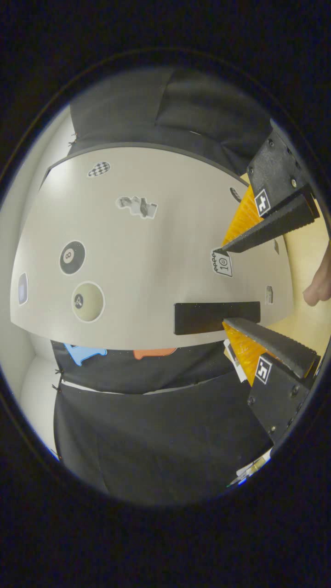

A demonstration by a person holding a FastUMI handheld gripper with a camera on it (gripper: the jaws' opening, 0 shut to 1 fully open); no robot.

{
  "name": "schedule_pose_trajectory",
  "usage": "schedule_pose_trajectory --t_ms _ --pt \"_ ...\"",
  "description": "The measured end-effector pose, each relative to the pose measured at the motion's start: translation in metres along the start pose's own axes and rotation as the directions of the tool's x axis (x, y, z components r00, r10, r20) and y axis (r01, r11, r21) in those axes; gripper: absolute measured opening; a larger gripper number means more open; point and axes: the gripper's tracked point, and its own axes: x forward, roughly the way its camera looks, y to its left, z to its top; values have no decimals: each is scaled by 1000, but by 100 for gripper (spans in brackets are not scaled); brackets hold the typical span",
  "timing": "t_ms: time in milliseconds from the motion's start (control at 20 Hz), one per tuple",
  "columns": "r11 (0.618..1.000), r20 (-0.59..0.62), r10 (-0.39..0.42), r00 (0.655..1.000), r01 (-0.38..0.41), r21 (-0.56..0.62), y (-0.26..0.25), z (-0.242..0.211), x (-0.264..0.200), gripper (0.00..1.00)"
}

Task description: Open the shoe cabinet door, grab the shoes and put them into the shoe cabinet, then close the shoe cabinet door.

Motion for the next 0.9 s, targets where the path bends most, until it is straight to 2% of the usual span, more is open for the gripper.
schedule_pose_trajectory --t_ms 150,350,700,900 --pt "1000 -22 -19 1000 19 -2 -9 9 -7 96" --pt "1000 0 11 1000 -11 -3 -11 15 -29 97" --pt "999 53 19 998 -22 47 -34 30 -135 97" --pt "996 96 -20 995 11 93 -63 49 -202 97"
